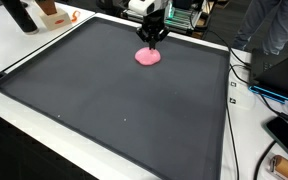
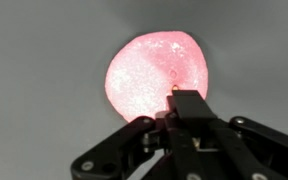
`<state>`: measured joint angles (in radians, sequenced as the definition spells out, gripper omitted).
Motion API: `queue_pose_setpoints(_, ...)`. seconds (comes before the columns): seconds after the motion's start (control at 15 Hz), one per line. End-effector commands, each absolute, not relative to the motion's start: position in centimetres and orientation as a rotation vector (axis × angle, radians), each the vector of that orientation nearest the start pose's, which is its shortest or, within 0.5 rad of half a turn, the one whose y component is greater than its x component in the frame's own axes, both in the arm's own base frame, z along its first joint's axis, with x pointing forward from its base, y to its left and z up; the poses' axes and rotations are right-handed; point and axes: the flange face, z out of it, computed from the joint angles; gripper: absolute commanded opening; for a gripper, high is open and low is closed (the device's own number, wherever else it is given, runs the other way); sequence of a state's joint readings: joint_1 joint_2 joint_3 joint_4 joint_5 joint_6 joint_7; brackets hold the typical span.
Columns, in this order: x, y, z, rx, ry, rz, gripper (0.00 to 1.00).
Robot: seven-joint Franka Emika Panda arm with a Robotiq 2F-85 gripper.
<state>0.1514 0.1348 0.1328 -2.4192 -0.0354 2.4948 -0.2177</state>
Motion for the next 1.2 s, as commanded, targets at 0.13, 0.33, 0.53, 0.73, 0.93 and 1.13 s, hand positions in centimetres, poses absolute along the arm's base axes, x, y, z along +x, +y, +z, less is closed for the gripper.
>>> queue_pose_setpoints(0.13,47.1,13.4,23.7,-3.044,-0.82,0.099,0.03)
queue_pose_setpoints(0.33,47.1,13.4,23.8,-3.046,-0.814,0.103,0.03)
queue_pose_setpoints(0.53,47.0,13.5,24.3,-3.053,-0.815,0.102,0.03)
queue_pose_setpoints(0.73,46.8,13.6,24.8,-3.056,-0.815,0.1,0.03)
queue_pose_setpoints(0.93,46.7,13.7,25.4,-3.061,-0.819,0.096,0.03)
queue_pose_setpoints(1.13,46.5,13.7,26.2,-3.07,-0.819,0.087,0.03)
